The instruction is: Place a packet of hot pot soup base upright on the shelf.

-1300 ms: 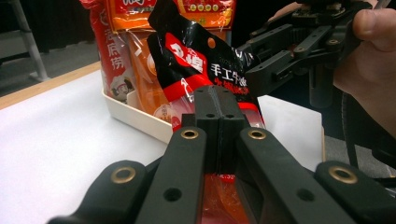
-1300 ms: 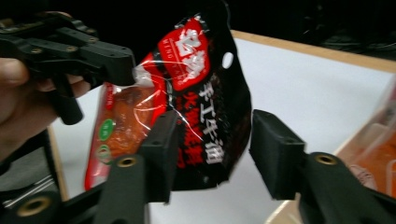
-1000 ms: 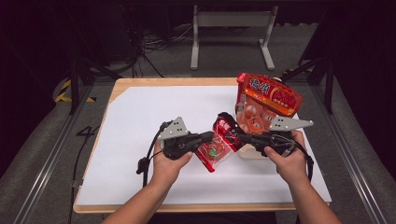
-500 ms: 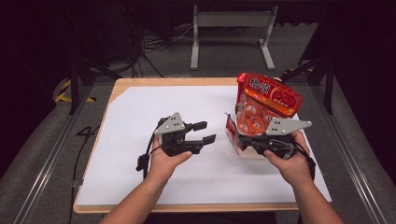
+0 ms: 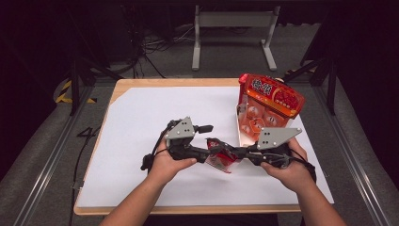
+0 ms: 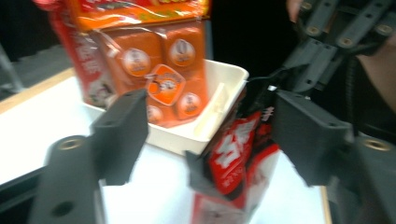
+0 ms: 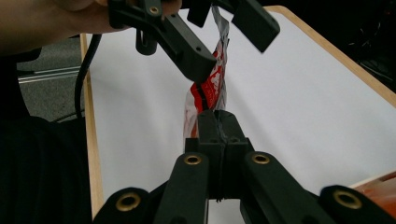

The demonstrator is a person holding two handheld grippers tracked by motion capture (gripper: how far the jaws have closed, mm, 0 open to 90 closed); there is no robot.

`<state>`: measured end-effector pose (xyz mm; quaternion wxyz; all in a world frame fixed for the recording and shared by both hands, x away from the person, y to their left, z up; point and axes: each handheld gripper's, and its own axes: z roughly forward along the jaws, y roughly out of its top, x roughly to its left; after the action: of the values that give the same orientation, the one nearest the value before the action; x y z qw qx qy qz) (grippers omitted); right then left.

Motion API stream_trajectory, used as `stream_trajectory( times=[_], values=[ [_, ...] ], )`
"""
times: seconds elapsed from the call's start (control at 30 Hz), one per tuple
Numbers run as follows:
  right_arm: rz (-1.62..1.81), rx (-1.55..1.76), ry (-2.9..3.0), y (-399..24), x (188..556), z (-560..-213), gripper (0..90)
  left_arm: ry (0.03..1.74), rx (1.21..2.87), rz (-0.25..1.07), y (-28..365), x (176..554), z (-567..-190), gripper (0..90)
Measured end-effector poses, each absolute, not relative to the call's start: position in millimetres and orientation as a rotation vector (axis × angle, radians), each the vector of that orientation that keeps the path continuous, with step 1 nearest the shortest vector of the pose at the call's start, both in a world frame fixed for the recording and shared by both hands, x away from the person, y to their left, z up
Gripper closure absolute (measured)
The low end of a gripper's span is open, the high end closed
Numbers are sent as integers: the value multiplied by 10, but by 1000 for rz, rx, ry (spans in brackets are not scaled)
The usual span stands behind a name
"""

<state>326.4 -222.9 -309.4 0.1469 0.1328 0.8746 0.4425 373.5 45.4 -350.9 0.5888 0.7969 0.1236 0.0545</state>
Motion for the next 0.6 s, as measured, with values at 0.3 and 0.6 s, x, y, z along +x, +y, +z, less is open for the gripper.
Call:
stream_trajectory(
  times=[0.3, 0.6],
  values=[
    [1281, 432, 2473, -2276, 3282, -3083, 891, 278, 1892, 57, 458, 3720, -3514, 730],
    [1340, 491, 2391, -2348, 3285, -3050, 878, 232, 1898, 67, 426, 3672, -3471, 897]
  ],
)
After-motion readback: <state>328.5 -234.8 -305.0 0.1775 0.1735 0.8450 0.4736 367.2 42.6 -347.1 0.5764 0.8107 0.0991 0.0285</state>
